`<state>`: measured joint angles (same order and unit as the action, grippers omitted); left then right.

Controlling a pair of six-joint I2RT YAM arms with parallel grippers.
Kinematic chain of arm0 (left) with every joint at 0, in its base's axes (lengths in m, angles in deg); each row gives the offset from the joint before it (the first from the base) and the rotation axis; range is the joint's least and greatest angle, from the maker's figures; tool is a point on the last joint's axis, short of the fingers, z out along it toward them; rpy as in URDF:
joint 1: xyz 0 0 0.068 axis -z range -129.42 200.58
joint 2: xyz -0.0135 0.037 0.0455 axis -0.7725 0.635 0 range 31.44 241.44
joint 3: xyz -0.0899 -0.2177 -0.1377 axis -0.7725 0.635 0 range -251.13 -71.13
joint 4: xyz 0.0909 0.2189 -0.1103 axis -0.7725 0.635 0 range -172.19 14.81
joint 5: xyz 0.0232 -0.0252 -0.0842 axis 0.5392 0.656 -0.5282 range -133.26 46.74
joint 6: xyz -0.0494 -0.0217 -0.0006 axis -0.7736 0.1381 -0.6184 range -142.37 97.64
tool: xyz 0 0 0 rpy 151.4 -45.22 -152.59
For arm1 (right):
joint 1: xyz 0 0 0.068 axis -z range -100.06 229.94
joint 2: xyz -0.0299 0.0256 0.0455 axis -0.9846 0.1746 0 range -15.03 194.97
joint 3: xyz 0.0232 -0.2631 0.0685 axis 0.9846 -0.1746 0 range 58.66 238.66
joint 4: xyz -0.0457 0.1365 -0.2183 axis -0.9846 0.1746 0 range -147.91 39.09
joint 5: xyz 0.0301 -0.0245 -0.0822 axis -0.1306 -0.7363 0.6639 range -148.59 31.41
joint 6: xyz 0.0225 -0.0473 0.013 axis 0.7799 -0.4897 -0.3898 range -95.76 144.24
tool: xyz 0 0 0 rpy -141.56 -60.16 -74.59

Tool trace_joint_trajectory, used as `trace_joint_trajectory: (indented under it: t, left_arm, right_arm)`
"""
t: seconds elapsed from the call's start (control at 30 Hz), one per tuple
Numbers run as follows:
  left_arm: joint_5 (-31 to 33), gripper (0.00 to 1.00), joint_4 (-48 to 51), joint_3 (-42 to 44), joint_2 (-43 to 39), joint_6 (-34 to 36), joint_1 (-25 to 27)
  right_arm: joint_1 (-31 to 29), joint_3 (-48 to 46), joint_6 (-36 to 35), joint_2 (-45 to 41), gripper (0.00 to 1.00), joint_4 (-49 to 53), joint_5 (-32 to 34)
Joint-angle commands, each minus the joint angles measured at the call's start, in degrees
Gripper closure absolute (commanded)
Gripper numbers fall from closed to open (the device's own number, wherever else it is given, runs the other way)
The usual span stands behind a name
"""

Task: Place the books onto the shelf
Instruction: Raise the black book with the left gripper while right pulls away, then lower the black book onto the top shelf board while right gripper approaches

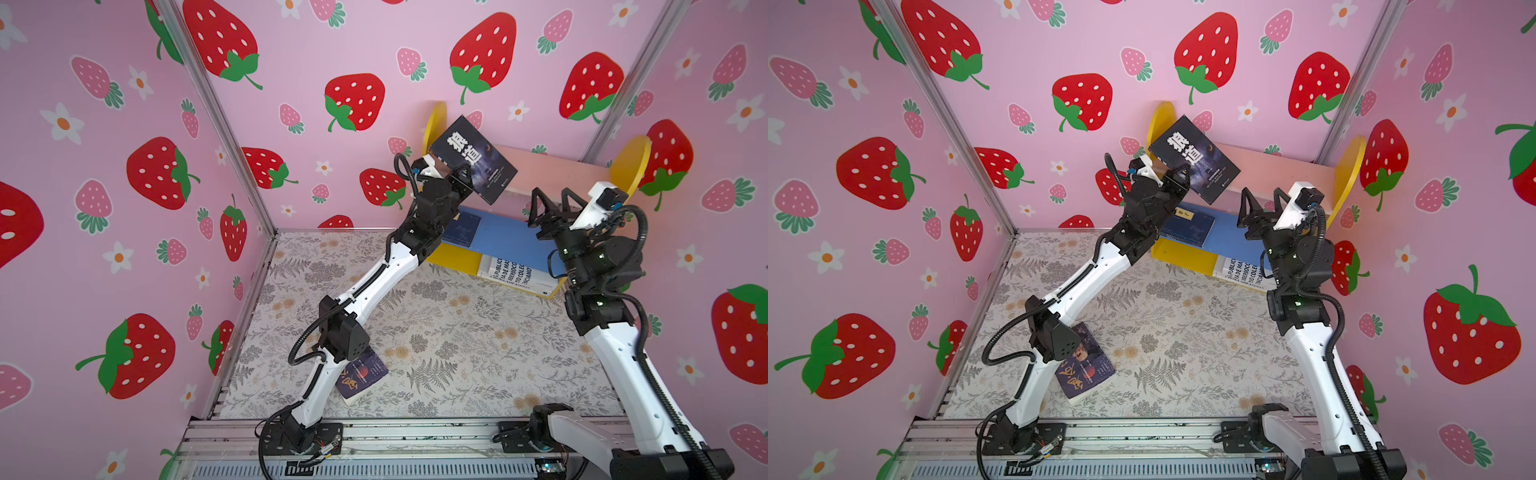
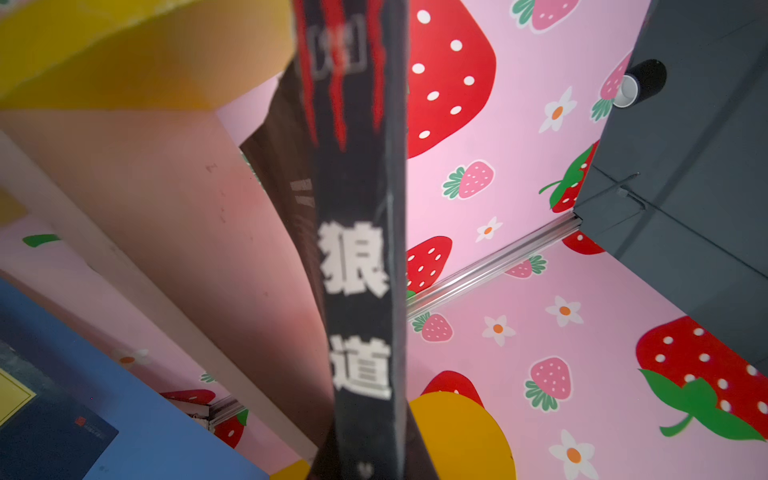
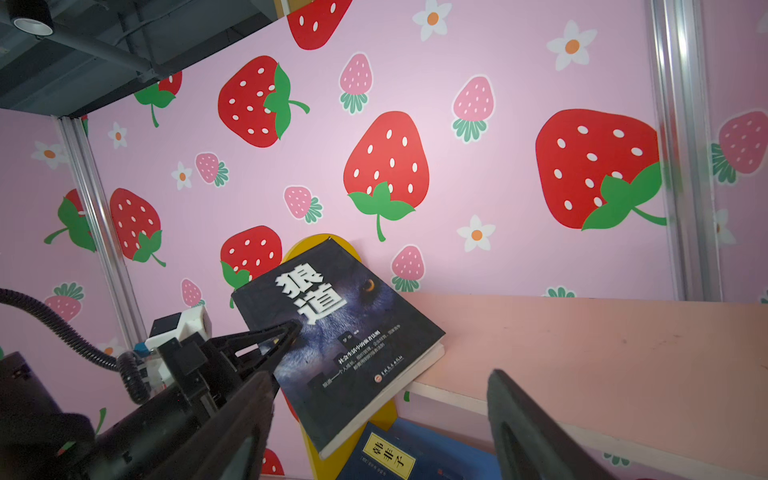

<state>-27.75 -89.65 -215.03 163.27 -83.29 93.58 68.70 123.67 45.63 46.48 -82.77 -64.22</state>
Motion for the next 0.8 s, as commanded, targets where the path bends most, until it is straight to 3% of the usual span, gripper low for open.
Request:
trace_joint_trajectory:
  t: [0.0, 0.3, 0.77]
  left_arm:
    - [7.8, 1.00, -9.1, -4.8, -0.5, 1.8, 0.9]
    - [12.9, 1.00, -9.4, -8.1, 4.6, -3.1, 0.9]
    - [9.8, 0.76, -5.7, -9.6, 7.3, -8.0, -0.7]
  right_arm:
    - [-0.2, -0.3, -2.2, 1.2, 0.18, -6.8, 0.8]
    - [-0.3, -0.9, -0.9, 3.8, 0.18, -9.5, -0.9]
    - [-0.4, -1.7, 1.8, 7.9, 0.20, -11.4, -3.1]
